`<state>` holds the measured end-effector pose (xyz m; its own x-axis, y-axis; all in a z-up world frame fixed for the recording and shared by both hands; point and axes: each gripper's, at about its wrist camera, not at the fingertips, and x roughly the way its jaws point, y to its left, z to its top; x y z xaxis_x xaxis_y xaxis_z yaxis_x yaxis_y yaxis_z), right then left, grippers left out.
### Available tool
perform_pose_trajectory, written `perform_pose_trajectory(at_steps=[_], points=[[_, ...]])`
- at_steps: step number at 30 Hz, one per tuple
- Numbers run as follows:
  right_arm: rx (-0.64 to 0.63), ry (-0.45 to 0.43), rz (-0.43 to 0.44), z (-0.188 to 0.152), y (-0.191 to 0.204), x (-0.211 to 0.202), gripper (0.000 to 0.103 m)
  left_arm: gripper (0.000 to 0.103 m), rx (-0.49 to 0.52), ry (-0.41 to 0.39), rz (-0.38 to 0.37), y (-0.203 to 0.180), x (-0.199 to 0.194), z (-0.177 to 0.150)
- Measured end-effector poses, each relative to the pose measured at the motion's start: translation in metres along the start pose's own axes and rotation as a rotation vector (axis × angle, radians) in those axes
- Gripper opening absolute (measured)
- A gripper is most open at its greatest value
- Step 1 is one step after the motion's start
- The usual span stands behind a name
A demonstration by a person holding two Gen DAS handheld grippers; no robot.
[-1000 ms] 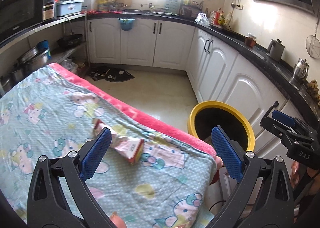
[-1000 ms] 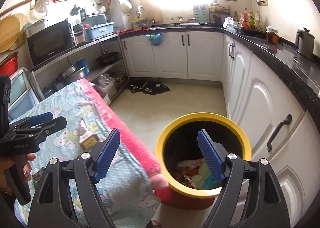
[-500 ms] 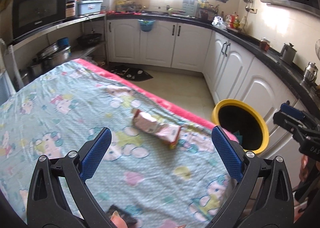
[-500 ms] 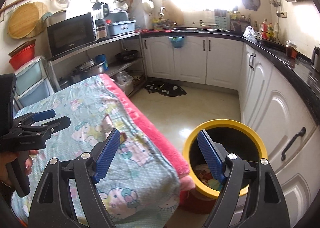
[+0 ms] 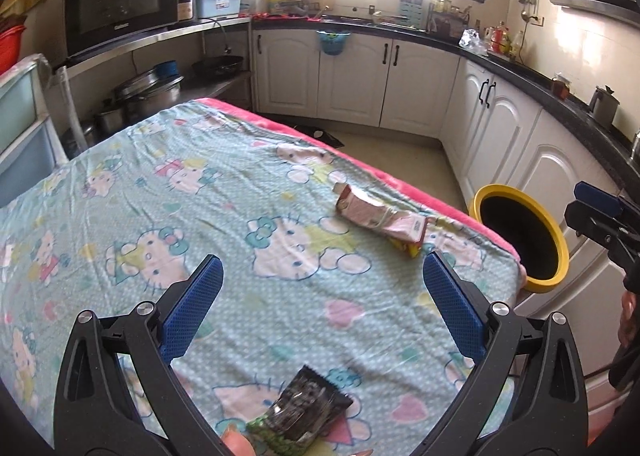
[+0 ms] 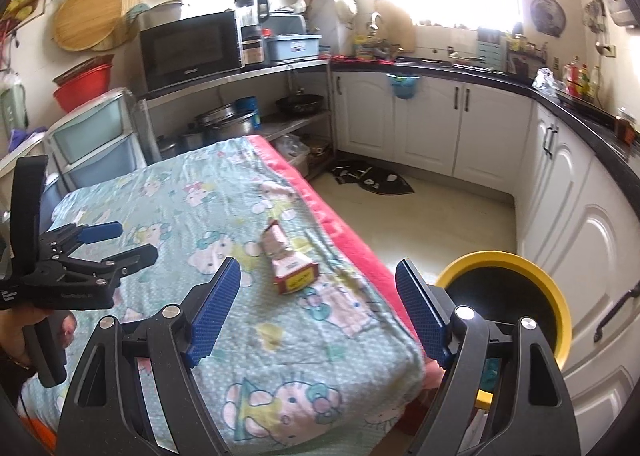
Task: Collect trash
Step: 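Move both tools back over the pink box and dark snack bag on the sheet, then grasp the pink box with the right tool while the left tool grasps the dark snack bag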
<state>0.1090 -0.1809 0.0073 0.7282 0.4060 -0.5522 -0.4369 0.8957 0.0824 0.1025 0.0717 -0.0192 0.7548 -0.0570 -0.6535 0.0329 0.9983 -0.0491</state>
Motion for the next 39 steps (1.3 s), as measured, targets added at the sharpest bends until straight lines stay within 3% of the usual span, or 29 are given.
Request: perform_pose_trajectory(at_steps=[21, 39], points=[[-0.148, 0.061, 0.12, -0.01, 0.05, 0.018, 0.077, 0.092, 0.046, 0.066, 0.026, 0.023, 0.001, -0.041], [-0.168, 0.192, 0.058, -0.023, 0.033, 0.098, 0.077, 0.092, 0.113, 0.185, -0.089, 0.019, 0.021, -0.079]])
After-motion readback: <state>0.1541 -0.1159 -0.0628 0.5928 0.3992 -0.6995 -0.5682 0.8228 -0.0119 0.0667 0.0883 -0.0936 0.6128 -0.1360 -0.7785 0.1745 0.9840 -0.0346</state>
